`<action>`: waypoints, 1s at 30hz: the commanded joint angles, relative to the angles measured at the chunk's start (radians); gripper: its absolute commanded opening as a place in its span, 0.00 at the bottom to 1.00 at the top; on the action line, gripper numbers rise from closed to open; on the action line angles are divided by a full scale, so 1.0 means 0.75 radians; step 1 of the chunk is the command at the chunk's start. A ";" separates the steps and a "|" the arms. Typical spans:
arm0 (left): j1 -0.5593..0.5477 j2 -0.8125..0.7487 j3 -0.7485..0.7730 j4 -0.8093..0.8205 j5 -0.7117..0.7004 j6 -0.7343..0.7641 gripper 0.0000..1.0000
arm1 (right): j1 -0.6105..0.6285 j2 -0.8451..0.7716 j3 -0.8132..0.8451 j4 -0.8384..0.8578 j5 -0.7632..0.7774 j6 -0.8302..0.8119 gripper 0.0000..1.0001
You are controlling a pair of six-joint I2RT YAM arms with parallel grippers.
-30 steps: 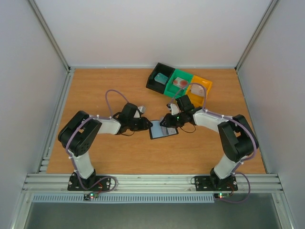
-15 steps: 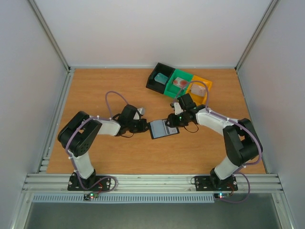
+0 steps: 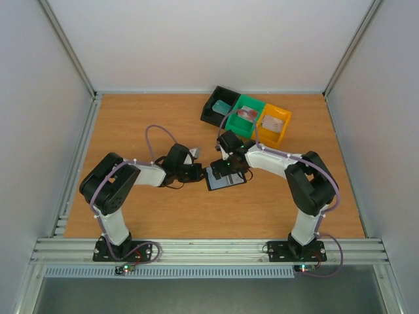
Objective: Take the credit cards out of the card holder
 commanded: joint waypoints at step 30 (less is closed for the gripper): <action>-0.014 -0.219 -0.208 0.182 -0.107 0.069 0.26 | -0.094 0.008 -0.100 0.078 -0.343 0.086 0.19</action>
